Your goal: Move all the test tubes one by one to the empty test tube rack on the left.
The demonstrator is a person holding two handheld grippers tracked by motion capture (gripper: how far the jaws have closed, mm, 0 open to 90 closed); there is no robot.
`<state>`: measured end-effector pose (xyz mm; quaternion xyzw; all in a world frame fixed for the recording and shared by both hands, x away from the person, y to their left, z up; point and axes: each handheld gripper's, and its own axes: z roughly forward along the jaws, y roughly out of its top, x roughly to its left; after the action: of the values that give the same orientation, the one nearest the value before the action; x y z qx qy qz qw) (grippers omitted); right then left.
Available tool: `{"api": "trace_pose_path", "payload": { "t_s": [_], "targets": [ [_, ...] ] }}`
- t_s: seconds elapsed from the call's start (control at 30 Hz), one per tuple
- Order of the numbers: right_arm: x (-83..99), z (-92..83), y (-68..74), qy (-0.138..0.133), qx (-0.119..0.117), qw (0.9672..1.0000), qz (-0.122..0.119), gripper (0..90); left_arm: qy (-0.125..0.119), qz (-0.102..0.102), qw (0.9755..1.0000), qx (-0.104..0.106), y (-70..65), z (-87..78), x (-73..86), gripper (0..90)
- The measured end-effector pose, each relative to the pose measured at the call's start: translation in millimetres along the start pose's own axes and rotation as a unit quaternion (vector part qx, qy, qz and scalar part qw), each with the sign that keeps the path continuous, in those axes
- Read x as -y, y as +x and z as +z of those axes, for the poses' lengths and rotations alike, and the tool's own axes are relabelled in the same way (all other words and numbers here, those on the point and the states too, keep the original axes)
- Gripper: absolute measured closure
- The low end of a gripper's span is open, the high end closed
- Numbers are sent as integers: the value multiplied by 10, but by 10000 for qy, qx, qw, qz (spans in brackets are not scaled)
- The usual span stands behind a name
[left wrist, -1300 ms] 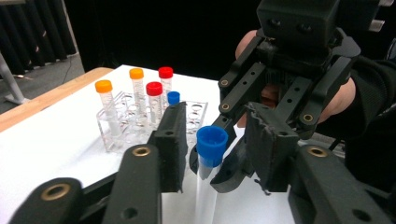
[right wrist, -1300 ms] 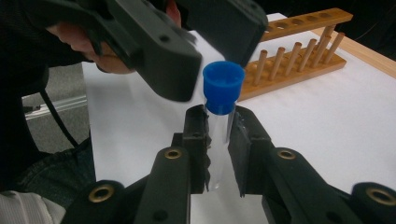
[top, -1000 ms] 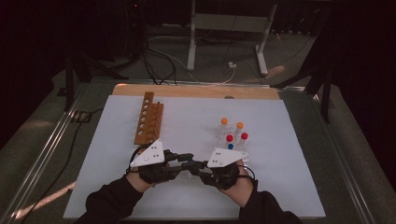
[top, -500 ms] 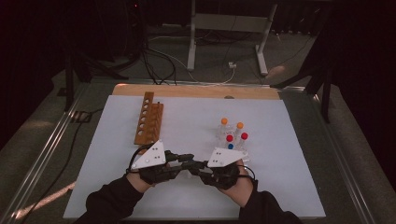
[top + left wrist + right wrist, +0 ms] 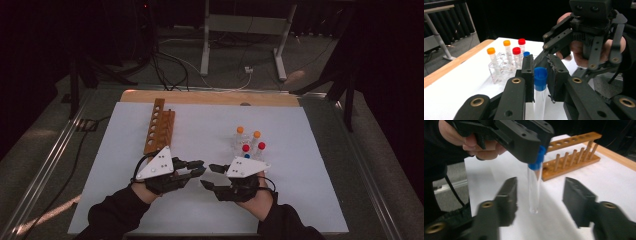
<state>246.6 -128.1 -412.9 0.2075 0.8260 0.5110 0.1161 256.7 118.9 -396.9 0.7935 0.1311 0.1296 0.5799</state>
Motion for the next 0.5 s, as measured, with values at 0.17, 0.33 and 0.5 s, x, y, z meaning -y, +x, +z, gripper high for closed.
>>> {"api": "trace_pose_path", "payload": {
  "t_s": [0.17,0.33,0.5],
  "targets": [
    [-22,-80,-48,-212,135,9996,137,337,-15,21,9999,-129,55,-69,-28,784],
    [-19,-134,-80,-307,156,9991,251,226,10,14,9997,-246,120,-147,-46,784],
    [1,-178,-113,-322,122,9990,278,38,41,-12,9990,-449,205,-246,-46,784]
  ]
}}
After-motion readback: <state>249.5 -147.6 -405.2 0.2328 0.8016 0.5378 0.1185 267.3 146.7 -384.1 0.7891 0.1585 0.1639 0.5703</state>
